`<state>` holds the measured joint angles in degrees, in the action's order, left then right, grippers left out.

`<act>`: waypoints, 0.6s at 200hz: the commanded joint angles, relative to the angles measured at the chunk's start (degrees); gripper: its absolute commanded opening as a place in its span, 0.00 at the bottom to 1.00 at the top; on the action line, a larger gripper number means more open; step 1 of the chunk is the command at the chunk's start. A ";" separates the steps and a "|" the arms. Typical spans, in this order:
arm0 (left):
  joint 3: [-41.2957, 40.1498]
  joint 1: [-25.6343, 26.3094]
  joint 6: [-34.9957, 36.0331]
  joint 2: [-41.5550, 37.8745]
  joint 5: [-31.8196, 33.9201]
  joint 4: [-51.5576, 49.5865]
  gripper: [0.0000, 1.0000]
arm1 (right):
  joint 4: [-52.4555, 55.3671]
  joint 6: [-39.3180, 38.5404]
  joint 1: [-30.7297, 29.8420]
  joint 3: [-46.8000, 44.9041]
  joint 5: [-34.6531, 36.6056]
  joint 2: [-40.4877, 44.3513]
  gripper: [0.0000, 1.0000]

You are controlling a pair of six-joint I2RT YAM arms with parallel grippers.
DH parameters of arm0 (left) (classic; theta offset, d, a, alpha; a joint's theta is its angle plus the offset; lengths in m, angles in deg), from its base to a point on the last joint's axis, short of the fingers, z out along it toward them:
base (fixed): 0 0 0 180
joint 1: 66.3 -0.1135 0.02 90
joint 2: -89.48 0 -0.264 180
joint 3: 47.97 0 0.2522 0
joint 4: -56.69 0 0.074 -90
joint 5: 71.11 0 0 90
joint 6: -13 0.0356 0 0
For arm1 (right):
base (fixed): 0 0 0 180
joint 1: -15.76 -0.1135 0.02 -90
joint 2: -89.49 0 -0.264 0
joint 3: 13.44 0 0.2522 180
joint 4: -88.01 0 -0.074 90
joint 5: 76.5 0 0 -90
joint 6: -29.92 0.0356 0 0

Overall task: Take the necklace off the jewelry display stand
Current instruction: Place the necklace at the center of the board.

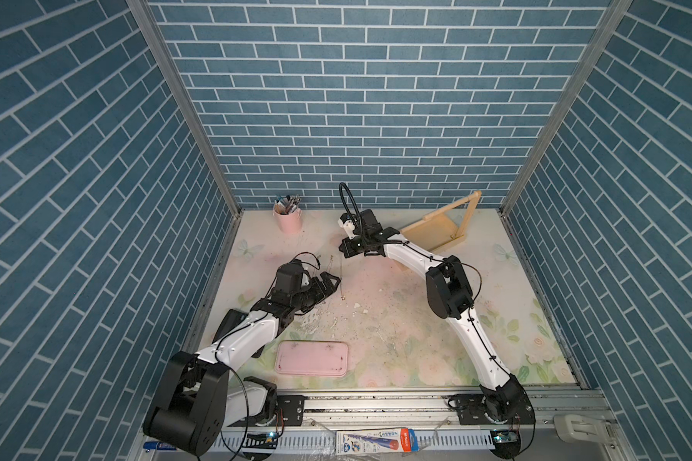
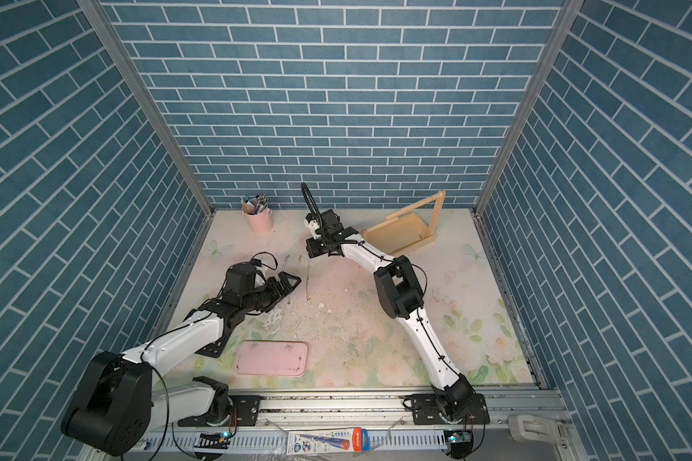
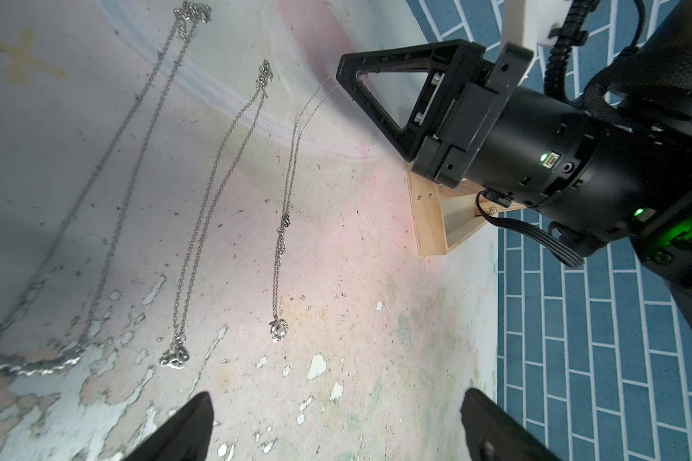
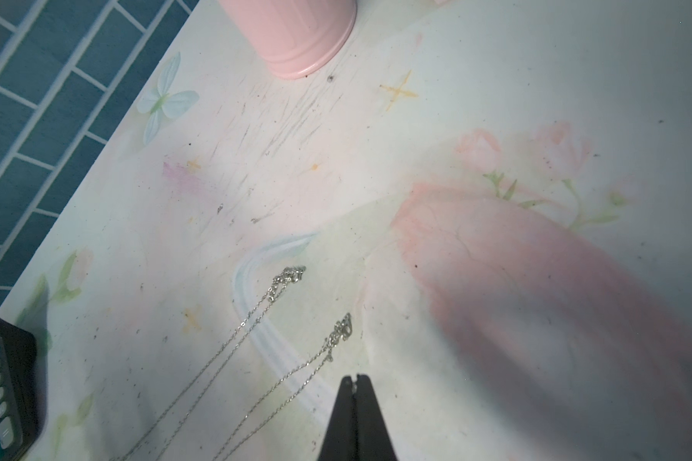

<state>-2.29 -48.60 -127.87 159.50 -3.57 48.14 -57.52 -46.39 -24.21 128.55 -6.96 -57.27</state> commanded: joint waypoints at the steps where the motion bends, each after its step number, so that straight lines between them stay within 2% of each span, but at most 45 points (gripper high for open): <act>1: 0.55 -0.40 0.94 0.02 -1.05 -0.22 0.99 | 1.50 0.45 0.51 2.51 -1.11 -1.96 0.00; 120: 0.89 -0.86 1.31 0.99 -2.67 -0.12 0.99 | 1.84 2.60 1.10 9.06 -2.68 -7.96 0.00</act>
<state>-2.29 -48.82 -127.54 159.89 -5.47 48.14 -56.26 -45.89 -23.27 135.78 -8.25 -63.26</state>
